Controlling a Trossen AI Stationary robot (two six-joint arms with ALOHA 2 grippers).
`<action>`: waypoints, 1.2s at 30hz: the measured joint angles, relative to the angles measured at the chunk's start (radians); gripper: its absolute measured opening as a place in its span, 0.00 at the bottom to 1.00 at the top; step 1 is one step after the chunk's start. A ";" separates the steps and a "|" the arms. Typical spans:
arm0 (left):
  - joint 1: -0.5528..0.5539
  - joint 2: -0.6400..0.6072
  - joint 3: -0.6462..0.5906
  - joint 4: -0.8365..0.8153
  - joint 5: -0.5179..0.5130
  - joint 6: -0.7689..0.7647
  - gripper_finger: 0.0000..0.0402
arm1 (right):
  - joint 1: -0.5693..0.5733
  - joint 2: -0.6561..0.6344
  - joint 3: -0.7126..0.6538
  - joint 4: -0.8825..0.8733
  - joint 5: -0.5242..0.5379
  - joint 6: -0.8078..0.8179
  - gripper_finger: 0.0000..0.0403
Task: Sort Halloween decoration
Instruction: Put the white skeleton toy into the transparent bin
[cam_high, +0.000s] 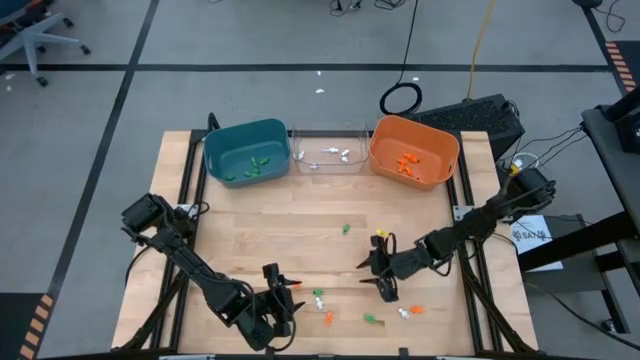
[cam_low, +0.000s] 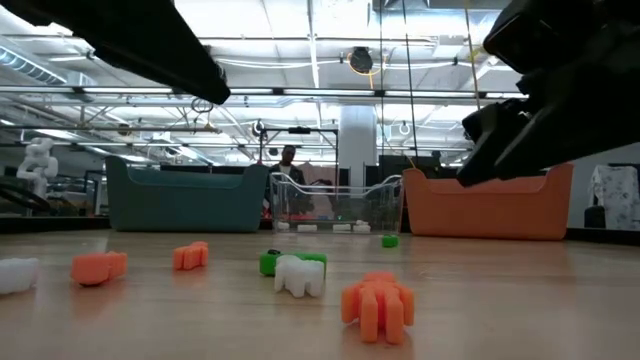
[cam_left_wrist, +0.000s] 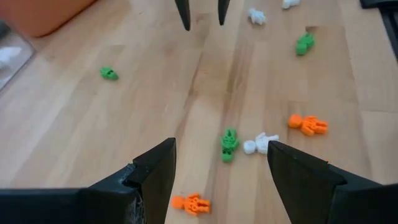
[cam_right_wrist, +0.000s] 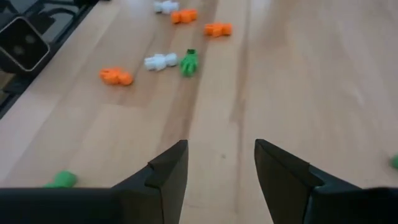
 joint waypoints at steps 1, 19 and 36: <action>-0.001 0.000 0.000 0.002 0.004 -0.002 0.62 | 0.007 0.005 0.011 -0.023 -0.002 0.006 0.42; -0.006 0.000 0.000 0.016 0.031 -0.002 0.62 | 0.228 0.014 0.252 -0.702 -0.028 0.201 0.42; -0.006 0.000 0.000 0.028 0.031 -0.001 0.62 | 0.228 0.038 0.251 -0.760 0.006 0.275 0.34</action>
